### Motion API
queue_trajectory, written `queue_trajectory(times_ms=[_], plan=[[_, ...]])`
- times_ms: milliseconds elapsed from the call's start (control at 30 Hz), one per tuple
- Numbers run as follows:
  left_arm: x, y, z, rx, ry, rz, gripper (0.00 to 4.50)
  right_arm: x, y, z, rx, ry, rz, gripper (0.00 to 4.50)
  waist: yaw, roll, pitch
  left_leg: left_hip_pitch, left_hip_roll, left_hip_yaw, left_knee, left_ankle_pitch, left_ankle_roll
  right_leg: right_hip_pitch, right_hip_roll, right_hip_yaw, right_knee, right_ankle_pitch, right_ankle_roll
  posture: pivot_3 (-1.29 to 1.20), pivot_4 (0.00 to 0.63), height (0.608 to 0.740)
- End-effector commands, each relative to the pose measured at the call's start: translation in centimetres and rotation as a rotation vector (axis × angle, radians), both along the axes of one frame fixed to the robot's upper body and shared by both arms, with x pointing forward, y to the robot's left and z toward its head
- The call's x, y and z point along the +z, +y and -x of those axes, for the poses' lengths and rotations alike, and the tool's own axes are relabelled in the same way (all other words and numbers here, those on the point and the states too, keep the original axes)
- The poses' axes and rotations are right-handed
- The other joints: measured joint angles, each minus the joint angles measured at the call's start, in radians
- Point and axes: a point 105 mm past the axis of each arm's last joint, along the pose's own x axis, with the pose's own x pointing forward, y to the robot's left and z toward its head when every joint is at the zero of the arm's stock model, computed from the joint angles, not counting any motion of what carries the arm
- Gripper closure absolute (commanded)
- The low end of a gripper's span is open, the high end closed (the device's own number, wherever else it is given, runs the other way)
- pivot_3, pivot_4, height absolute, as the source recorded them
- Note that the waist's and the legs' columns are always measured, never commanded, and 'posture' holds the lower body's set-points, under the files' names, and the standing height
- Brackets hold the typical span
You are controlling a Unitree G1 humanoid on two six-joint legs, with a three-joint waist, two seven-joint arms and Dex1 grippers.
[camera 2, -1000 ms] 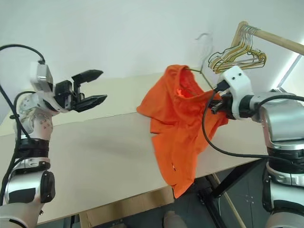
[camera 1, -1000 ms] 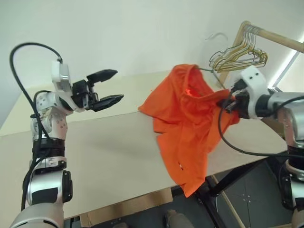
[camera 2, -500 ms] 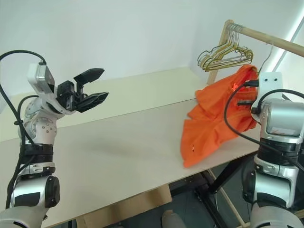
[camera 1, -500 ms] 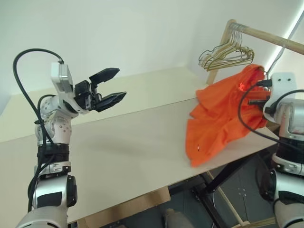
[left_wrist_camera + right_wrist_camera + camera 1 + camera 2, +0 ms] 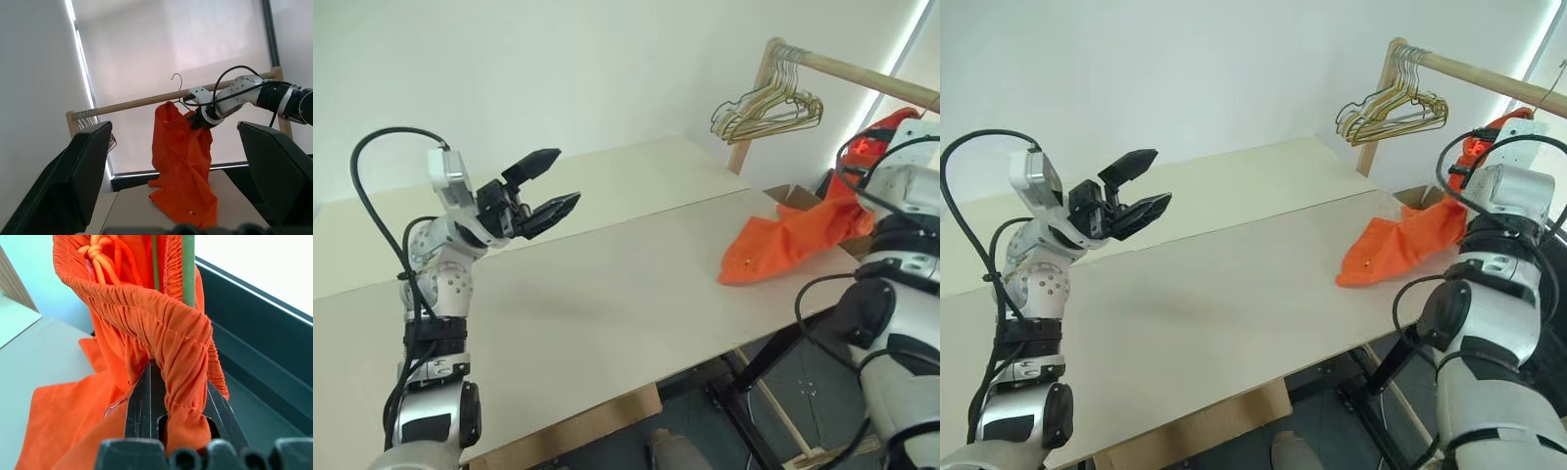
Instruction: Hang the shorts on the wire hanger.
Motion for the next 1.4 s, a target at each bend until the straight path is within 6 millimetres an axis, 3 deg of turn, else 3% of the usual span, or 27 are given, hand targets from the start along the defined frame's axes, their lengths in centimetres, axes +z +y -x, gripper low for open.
queue_trajectory(times_ms=[33, 733, 867, 1400], plan=[[1.1, 0.1, 0.6, 0.015, -0.056, 0.01, 0.04, 3.2, -1.1, 0.2, -0.046, -0.13, -0.021, 4.5, 0.002, 0.0, 0.0, 0.0, 0.0, 0.0, 0.0, 0.0, 0.0, 0.0, 0.0, 0.0, 0.0, 0.0, 0.0, -0.15, 0.0, 0.74], [0.3, -1.1, 0.6, -0.009, -0.046, -0.003, 0.04, 2.1, -3.4, 1.2, -0.063, -0.213, -0.263, 4.5, 0.003, 0.0, 0.0, 0.006, -0.002, 0.012, -0.011, 0.0, 0.0, 0.003, 0.001, 0.014, -0.005, -0.001, 0.002, -0.14, 0.0, 0.74], [0.0, -1.2, 0.8, -0.006, -0.041, -0.009, 0.04, 1.3, -3.2, 1.1, -0.061, -0.251, -0.378, 4.5, 0.002, 0.0, 0.0, 0.007, -0.002, 0.015, -0.011, 0.0, 0.0, 0.003, 0.001, 0.017, -0.005, -0.001, 0.004, -0.14, 0.0, 0.74], [-0.2, -1.2, 0.7, 0.01, -0.028, -0.033, 0.04, -1.4, -3.4, 1.4, -0.081, -0.237, -0.473, 4.5, 0.005, 0.0, 0.0, 0.007, -0.003, 0.018, -0.012, 0.0, 0.0, 0.003, 0.001, 0.02, -0.006, 0.0, 0.006, -0.13, 0.0, 0.74]])
